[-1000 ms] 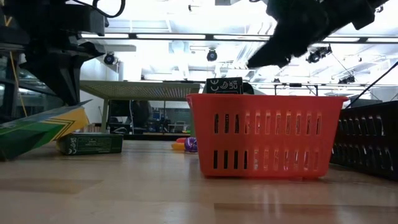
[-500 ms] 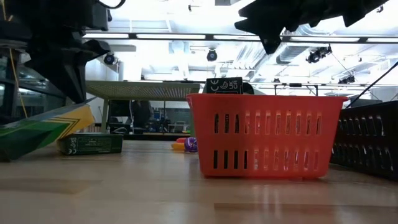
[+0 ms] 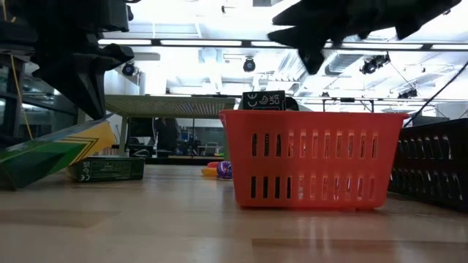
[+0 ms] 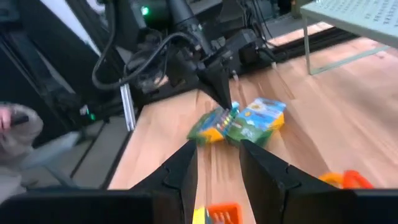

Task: Pick & Place Office Desk Supplies
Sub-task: Put the bottom crayon box into the orange basket

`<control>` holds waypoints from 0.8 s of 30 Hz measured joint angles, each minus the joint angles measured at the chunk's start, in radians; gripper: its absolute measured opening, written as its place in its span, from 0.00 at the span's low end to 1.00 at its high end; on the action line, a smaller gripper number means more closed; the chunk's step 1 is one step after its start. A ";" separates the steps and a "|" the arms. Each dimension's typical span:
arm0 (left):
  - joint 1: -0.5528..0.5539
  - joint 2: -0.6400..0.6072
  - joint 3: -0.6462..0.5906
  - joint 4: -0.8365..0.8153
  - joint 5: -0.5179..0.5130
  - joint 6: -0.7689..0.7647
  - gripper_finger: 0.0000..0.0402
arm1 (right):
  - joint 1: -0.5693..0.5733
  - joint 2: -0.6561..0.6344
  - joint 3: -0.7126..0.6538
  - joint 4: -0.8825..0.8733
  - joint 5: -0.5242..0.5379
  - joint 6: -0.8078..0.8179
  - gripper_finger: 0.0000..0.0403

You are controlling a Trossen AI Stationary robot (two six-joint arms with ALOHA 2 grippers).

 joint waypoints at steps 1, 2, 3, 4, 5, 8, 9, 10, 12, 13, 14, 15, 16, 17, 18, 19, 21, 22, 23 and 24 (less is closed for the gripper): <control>0.000 0.000 0.000 0.000 0.000 0.000 0.00 | -0.001 0.034 0.000 0.040 -0.006 0.007 0.27; 0.000 0.000 0.000 0.000 0.000 0.000 0.00 | -0.001 0.066 0.000 0.081 -0.013 0.016 0.27; 0.000 0.000 0.000 0.000 0.000 0.000 0.00 | -0.001 0.102 0.000 0.132 -0.021 0.022 0.27; 0.000 0.000 0.000 0.000 0.000 0.000 0.00 | -0.001 0.138 0.000 0.184 -0.031 0.026 0.27; 0.000 0.000 0.000 0.000 0.000 0.000 0.00 | -0.001 0.169 0.000 0.230 -0.034 0.038 0.27; 0.000 0.000 0.000 0.000 -0.025 0.000 0.00 | 0.000 0.249 0.007 0.319 -0.035 0.073 0.27; 0.000 0.000 0.000 0.001 -0.036 0.000 0.00 | -0.001 0.272 0.022 0.322 -0.035 0.081 0.27; 0.000 0.000 0.000 0.001 -0.042 0.001 0.00 | -0.001 0.292 0.039 0.317 -0.035 0.087 0.27; 0.000 0.000 0.000 0.001 -0.046 0.010 0.00 | -0.001 0.333 0.088 0.294 -0.038 0.090 0.27; 0.000 0.000 0.000 0.002 -0.047 0.013 0.00 | -0.001 0.353 0.121 0.283 -0.040 0.088 0.27; 0.000 0.000 0.000 0.002 -0.048 0.014 0.00 | -0.001 0.369 0.149 0.263 -0.041 0.083 0.27; 0.000 0.000 0.000 0.004 -0.048 0.014 0.00 | -0.001 0.387 0.183 0.229 -0.044 0.075 0.27; 0.000 0.000 0.000 0.005 -0.049 0.014 0.00 | -0.001 0.407 0.223 0.193 -0.048 0.068 0.27; 0.000 0.000 0.000 0.006 -0.050 0.014 0.00 | -0.001 0.426 0.266 0.145 -0.049 0.065 0.27; 0.000 0.000 0.000 0.006 -0.050 0.014 0.00 | -0.001 0.441 0.304 0.087 -0.047 0.061 0.27; 0.000 0.000 0.000 0.008 -0.050 0.014 0.00 | -0.001 0.454 0.347 0.023 -0.040 0.047 0.27; 0.000 0.000 0.000 0.009 -0.050 0.014 0.00 | 0.006 0.480 0.431 -0.094 -0.017 0.023 0.27; 0.000 0.000 0.000 0.011 -0.051 0.014 0.00 | 0.010 0.486 0.465 -0.152 -0.001 0.015 0.27; 0.000 0.000 0.000 0.013 -0.052 0.014 0.00 | 0.014 0.492 0.491 -0.201 0.018 0.011 0.27; 0.000 0.000 0.000 0.012 -0.053 0.014 0.00 | 0.017 0.498 0.514 -0.227 0.030 0.009 0.27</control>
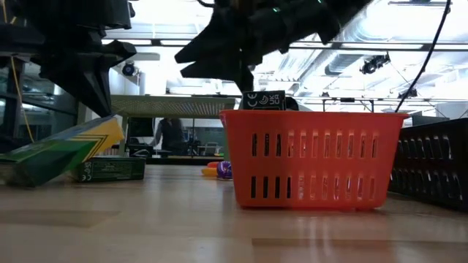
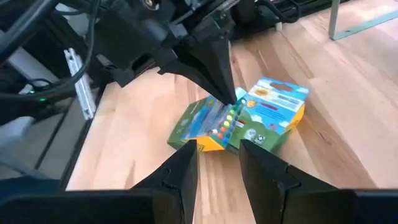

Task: Pick & Place Office Desk Supplies
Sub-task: Put the bottom crayon box into the orange basket

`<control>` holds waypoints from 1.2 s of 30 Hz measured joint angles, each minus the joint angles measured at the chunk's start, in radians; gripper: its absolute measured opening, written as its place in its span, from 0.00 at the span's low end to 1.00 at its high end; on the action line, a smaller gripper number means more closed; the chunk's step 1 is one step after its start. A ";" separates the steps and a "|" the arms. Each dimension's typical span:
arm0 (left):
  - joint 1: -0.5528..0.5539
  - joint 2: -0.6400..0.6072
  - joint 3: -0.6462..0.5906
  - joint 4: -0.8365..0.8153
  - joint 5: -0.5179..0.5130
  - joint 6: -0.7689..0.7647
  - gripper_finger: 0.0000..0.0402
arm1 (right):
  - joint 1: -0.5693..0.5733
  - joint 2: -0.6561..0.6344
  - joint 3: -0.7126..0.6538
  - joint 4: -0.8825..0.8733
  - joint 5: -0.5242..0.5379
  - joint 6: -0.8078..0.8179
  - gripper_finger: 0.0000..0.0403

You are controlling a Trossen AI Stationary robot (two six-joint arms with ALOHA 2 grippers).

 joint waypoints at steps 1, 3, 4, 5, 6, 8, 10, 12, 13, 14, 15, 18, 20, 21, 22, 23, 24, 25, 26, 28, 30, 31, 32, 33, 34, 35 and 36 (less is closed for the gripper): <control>0.000 0.000 0.000 0.001 -0.002 0.000 0.00 | 0.004 0.002 0.013 -0.014 0.007 -0.001 0.27; 0.000 0.000 0.000 0.002 -0.014 -0.001 0.00 | 0.009 0.002 0.022 -0.011 0.016 -0.004 0.27; 0.000 0.000 0.000 0.005 -0.027 -0.003 0.00 | 0.011 0.002 0.023 0.000 0.016 0.002 0.27; 0.000 0.000 0.000 0.007 -0.039 -0.004 0.00 | 0.012 0.002 0.023 0.002 0.018 0.013 0.27; 0.000 0.000 0.000 0.007 -0.048 -0.005 0.00 | 0.012 0.002 0.023 0.004 0.020 0.026 0.27; 0.000 0.000 0.000 0.009 -0.053 -0.005 0.00 | 0.012 0.002 0.023 0.004 0.022 0.044 0.27; 0.000 0.000 0.000 0.011 -0.053 -0.005 0.00 | 0.012 0.002 0.023 0.005 0.024 0.076 0.27; -0.001 0.000 0.000 0.012 -0.053 -0.005 0.00 | 0.011 0.002 0.023 0.002 0.040 0.097 0.27; -0.003 0.000 0.000 0.012 -0.053 -0.005 0.00 | 0.011 0.002 0.023 0.001 0.052 0.109 0.27; -0.004 0.000 0.000 0.012 -0.054 -0.005 0.00 | 0.011 0.002 0.023 0.002 0.064 0.118 0.27; -0.006 0.000 0.000 0.012 -0.053 -0.006 0.00 | 0.011 0.002 0.023 0.003 0.069 0.128 0.27; -0.017 0.000 0.000 0.012 -0.053 -0.007 0.00 | 0.011 0.002 0.023 0.006 0.063 0.157 0.27; -0.027 0.000 0.000 0.014 -0.054 -0.007 0.00 | 0.011 0.002 0.023 0.004 0.063 0.170 0.27; -0.031 0.000 0.000 0.015 -0.054 -0.008 0.00 | 0.012 0.002 0.023 0.001 0.062 0.170 0.27; -0.035 0.000 0.000 0.015 -0.056 -0.008 0.00 | 0.011 0.002 0.023 0.001 0.062 0.170 0.27; -0.038 0.000 0.000 0.014 -0.060 -0.008 0.00 | 0.012 0.002 0.023 0.001 0.060 0.170 0.27; -0.039 0.000 0.000 0.015 -0.064 -0.008 0.00 | 0.012 0.002 0.023 0.004 0.060 0.170 0.27; -0.041 0.000 0.000 0.014 -0.070 -0.008 0.00 | 0.011 0.002 0.023 0.006 0.058 0.170 0.27; -0.044 0.000 0.000 0.014 -0.079 -0.008 0.00 | 0.011 0.002 0.023 0.006 0.051 0.170 0.28; -0.048 0.000 0.000 0.014 -0.089 -0.008 0.00 | 0.011 0.002 0.023 0.005 0.044 0.170 0.30; -0.049 0.000 0.000 0.014 -0.096 -0.008 0.00 | 0.011 0.014 0.023 0.024 0.044 0.171 0.34; -0.049 0.000 0.000 0.015 -0.097 -0.008 0.00 | 0.012 0.018 0.022 0.025 0.042 0.172 0.36; -0.049 0.000 0.000 0.014 -0.098 -0.008 0.00 | 0.012 0.019 0.021 0.023 0.042 0.173 0.38; -0.049 0.000 0.000 0.014 -0.098 -0.008 0.00 | 0.012 0.020 0.021 0.024 0.039 0.177 0.40; -0.049 0.000 0.000 0.015 -0.098 -0.008 0.00 | 0.012 0.028 0.021 0.034 0.039 0.192 0.42; -0.049 0.000 0.000 0.015 -0.099 -0.008 0.00 | 0.011 0.037 0.023 0.040 0.039 0.212 0.44; -0.049 0.000 0.000 0.015 -0.099 -0.008 0.00 | 0.011 0.042 0.023 0.034 0.037 0.224 0.47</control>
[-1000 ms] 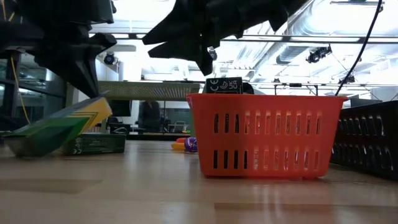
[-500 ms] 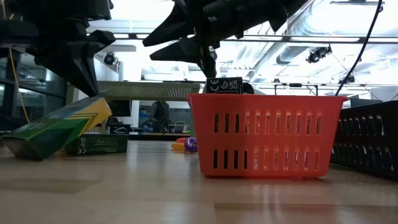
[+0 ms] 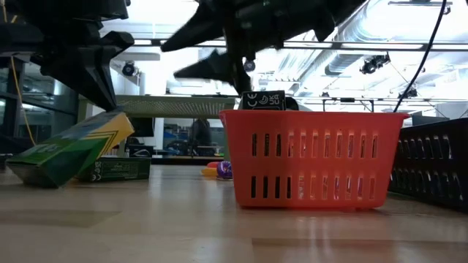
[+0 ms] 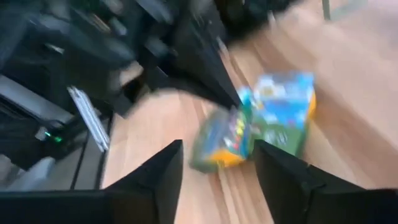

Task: Pick & Place Office Desk Supplies
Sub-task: Put the bottom crayon box into the orange basket

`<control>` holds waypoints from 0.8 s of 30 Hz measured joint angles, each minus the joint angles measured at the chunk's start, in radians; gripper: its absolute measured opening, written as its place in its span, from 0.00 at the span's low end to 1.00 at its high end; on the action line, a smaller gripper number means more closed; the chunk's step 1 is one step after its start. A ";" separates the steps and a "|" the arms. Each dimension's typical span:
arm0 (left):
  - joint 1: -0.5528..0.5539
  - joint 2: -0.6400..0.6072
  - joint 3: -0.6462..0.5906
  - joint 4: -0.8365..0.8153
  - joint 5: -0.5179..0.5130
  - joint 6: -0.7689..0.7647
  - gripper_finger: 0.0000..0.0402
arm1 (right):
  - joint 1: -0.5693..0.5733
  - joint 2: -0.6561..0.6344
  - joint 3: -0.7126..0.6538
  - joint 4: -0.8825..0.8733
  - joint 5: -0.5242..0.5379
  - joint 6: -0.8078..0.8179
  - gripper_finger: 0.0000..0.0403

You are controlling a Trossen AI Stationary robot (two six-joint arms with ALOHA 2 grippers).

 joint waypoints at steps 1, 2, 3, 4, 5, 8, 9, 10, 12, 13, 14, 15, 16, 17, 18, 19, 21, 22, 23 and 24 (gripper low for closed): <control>0.000 0.000 0.000 0.000 0.000 0.000 0.00 | 0.000 0.004 -0.003 -0.013 -0.005 0.011 0.49; 0.000 0.000 0.000 0.000 0.000 0.000 0.00 | 0.000 0.008 -0.005 -0.019 -0.019 0.021 0.52; 0.000 0.000 0.000 0.000 0.000 0.000 0.00 | 0.000 0.017 -0.004 -0.003 -0.033 0.031 0.54; 0.000 0.000 0.000 0.000 0.000 0.000 0.00 | 0.000 0.021 -0.001 0.004 -0.044 0.041 0.57; 0.000 0.000 0.000 0.000 0.000 0.000 0.00 | 0.000 0.023 0.000 -0.001 -0.049 0.045 0.59; 0.000 0.000 0.000 0.000 0.000 0.000 0.00 | 0.000 0.026 -0.002 0.000 -0.052 0.045 0.67; 0.000 0.000 0.000 0.000 0.000 0.000 0.00 | 0.000 0.026 -0.002 0.005 -0.050 0.046 0.70; 0.000 0.000 0.000 0.000 0.000 0.000 0.00 | 0.000 0.026 -0.002 0.010 -0.047 0.046 0.72; 0.000 0.000 0.000 0.001 0.000 0.000 0.00 | -0.002 0.026 -0.002 0.021 -0.049 0.046 0.76; 0.000 0.000 0.000 0.002 0.000 0.000 0.00 | -0.003 0.026 -0.002 0.033 -0.049 0.046 0.77; 0.000 0.000 0.000 0.005 -0.003 0.000 0.00 | -0.006 0.025 -0.002 0.042 -0.050 0.046 0.78; 0.000 0.000 0.000 0.009 -0.008 0.000 0.00 | -0.007 0.025 -0.002 0.044 -0.050 0.049 0.78; 0.000 0.000 0.000 0.013 -0.013 0.000 0.00 | -0.007 0.025 -0.002 0.041 -0.048 0.053 0.79; 0.000 0.000 0.000 0.016 -0.017 0.001 0.00 | -0.009 0.025 -0.002 0.039 -0.047 0.054 0.79; 0.000 0.000 0.000 0.017 -0.018 0.001 0.00 | -0.009 0.025 -0.002 0.038 -0.045 0.053 0.79; 0.000 0.000 0.000 0.018 -0.018 0.001 0.00 | -0.010 0.025 -0.002 0.039 -0.045 0.053 0.79; 0.000 0.000 0.000 0.021 -0.019 0.001 0.00 | -0.009 0.025 -0.002 0.041 -0.045 0.053 0.79; 0.000 0.000 0.000 0.023 -0.019 0.001 0.00 | -0.009 0.025 -0.002 0.040 -0.045 0.053 0.79; 0.000 0.000 0.000 0.025 -0.025 0.000 0.00 | -0.009 0.025 -0.002 0.039 -0.046 0.053 0.79; 0.000 0.000 0.000 0.028 -0.028 0.001 0.00 | -0.009 0.025 -0.002 0.039 -0.046 0.052 0.79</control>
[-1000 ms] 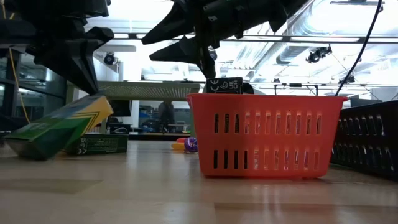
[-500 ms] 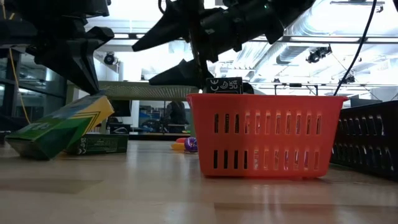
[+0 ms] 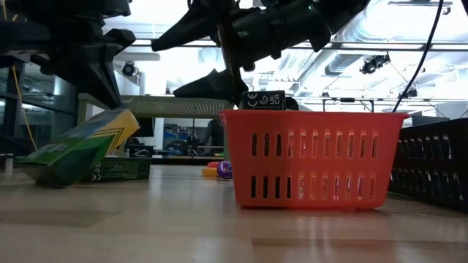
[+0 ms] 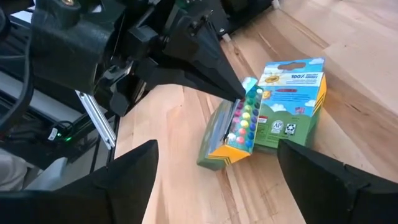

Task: Pick & Place Office Desk Supplies
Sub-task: Put the bottom crayon box into the orange basket

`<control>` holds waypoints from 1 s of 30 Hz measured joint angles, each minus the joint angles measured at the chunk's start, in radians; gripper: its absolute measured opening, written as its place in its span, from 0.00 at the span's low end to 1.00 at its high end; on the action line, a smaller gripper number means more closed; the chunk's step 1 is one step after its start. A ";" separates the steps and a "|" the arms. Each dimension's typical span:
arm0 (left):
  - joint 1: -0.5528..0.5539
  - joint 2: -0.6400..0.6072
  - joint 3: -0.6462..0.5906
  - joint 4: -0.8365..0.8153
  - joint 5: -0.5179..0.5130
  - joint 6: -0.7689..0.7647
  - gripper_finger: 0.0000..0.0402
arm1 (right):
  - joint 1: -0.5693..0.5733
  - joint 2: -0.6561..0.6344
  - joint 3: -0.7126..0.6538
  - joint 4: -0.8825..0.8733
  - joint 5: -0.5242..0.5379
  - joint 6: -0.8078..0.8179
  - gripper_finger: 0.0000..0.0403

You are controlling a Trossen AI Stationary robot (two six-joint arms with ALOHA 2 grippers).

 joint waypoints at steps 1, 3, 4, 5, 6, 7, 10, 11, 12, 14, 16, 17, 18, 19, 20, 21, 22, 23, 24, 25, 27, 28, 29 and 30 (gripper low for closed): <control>0.000 0.000 0.000 0.005 -0.001 0.000 0.00 | 0.000 0.000 0.000 0.000 0.000 0.000 0.79; 0.000 0.000 0.000 0.018 -0.001 0.000 0.00 | 0.000 0.000 0.000 0.000 0.000 0.000 0.79; 0.000 0.000 0.000 0.022 -0.002 0.000 0.00 | 0.000 0.000 0.000 0.000 0.000 -0.001 0.79; 0.000 0.000 0.000 0.023 -0.002 0.000 0.00 | 0.000 0.000 0.000 0.000 0.000 -0.001 0.78; 0.000 0.000 0.000 0.023 -0.005 0.000 0.00 | 0.000 0.000 0.000 -0.001 0.000 -0.001 0.78; 0.000 0.000 0.000 0.022 -0.006 0.000 0.00 | 0.000 0.000 0.000 -0.004 0.000 -0.001 0.77; 0.000 0.000 0.000 0.022 -0.027 -0.001 0.00 | -0.005 0.000 0.000 -0.010 0.000 -0.002 0.75; 0.000 0.000 0.000 0.023 -0.031 -0.001 0.00 | -0.006 0.000 0.000 -0.012 0.000 0.000 0.75; 0.000 0.000 0.000 0.023 -0.031 -0.006 0.00 | -0.007 0.000 0.000 -0.013 0.001 0.000 0.75; 0.000 0.000 0.000 0.022 -0.031 -0.017 0.00 | -0.012 0.000 0.000 -0.014 0.015 0.000 0.74; 0.000 0.000 0.000 0.021 -0.031 -0.021 0.00 | -0.018 0.000 0.000 -0.014 0.021 0.000 0.74; 0.000 0.000 0.000 0.021 -0.031 -0.022 0.00 | -0.020 0.000 0.000 -0.014 0.021 0.000 0.74; 0.000 0.000 0.000 0.021 -0.031 -0.023 0.00 | -0.021 0.000 0.000 -0.014 0.021 0.000 0.74; 0.000 0.000 0.000 0.021 -0.031 -0.024 0.00 | -0.023 0.000 0.000 -0.014 0.022 0.000 0.74; 0.000 0.000 0.000 0.021 -0.032 -0.024 0.00 | -0.025 0.000 0.000 -0.014 0.021 0.000 0.74; 0.000 0.000 0.000 0.020 -0.037 -0.026 0.00 | -0.027 0.000 0.000 -0.014 0.020 0.000 0.74; 0.000 0.000 0.000 0.020 -0.047 -0.029 0.00 | -0.026 0.000 0.000 -0.014 0.020 0.000 0.74; 0.000 0.000 0.000 0.020 -0.060 -0.031 0.00 | -0.026 0.000 0.000 -0.014 0.020 0.000 0.74; 0.000 0.000 0.000 0.021 -0.068 -0.032 0.00 | -0.026 0.000 0.000 -0.014 0.020 -0.001 0.74; 0.000 0.000 0.000 0.020 -0.078 -0.036 0.00 | -0.026 0.000 0.000 -0.016 0.020 -0.001 0.74; 0.000 0.000 0.000 0.021 -0.091 -0.045 0.00 | -0.026 0.000 0.000 -0.026 0.020 -0.001 0.74; 0.000 0.000 0.000 0.022 -0.092 -0.047 0.00 | -0.026 0.000 0.000 -0.031 0.020 -0.001 0.74; 0.000 0.000 0.000 0.022 -0.094 -0.047 0.00 | -0.026 0.000 0.000 -0.035 0.019 0.000 0.74; 0.000 0.000 0.000 0.024 -0.096 -0.051 0.00 | -0.026 0.000 0.000 -0.036 0.019 0.000 0.74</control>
